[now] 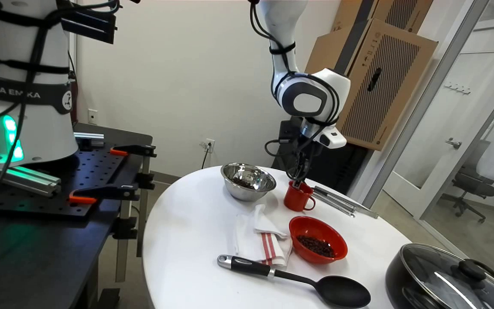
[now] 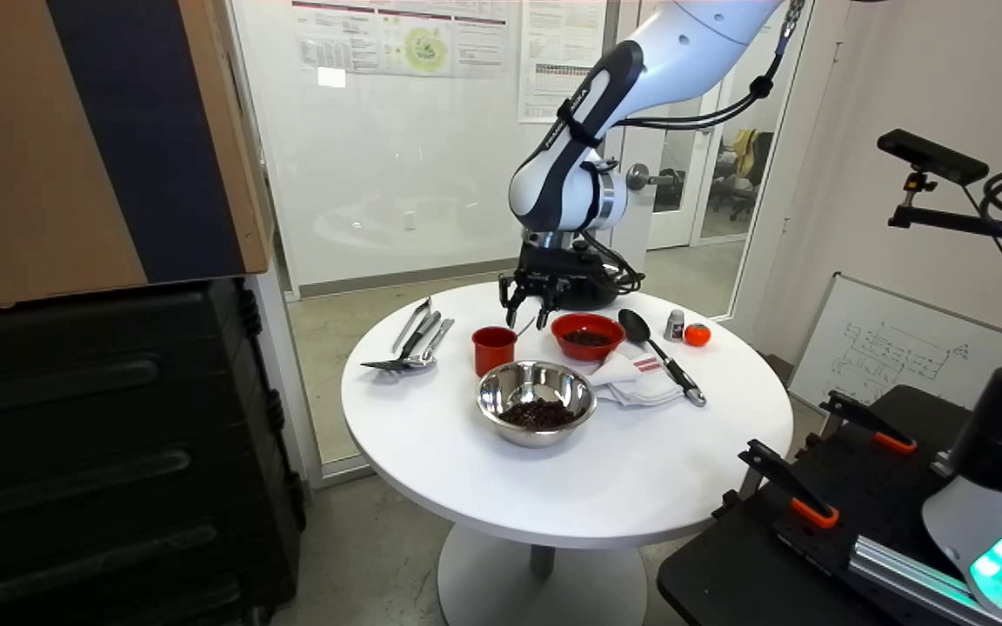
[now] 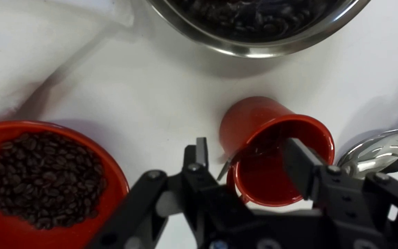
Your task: Take the spoon out of the spoon out of the red cup and put it next to the black spoon
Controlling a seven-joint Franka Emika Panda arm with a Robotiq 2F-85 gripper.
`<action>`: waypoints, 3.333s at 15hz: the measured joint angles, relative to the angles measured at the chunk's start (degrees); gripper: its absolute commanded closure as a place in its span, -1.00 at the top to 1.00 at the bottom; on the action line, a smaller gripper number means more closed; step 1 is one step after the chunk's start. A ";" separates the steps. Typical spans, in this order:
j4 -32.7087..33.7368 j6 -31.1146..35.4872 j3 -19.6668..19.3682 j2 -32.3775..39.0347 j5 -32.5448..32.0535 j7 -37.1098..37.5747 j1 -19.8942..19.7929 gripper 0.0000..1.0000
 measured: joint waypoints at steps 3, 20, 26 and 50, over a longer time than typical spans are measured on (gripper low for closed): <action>0.42 0.00 -0.14 0.06 0.16 0.36 -0.06 -0.28; 1.83 0.55 0.08 0.67 0.26 0.49 0.00 -0.98; 1.17 3.51 6.81 -1.97 4.64 -5.17 -4.25 -0.98; -26.22 10.54 20.11 -29.28 36.70 -41.97 -20.42 -0.93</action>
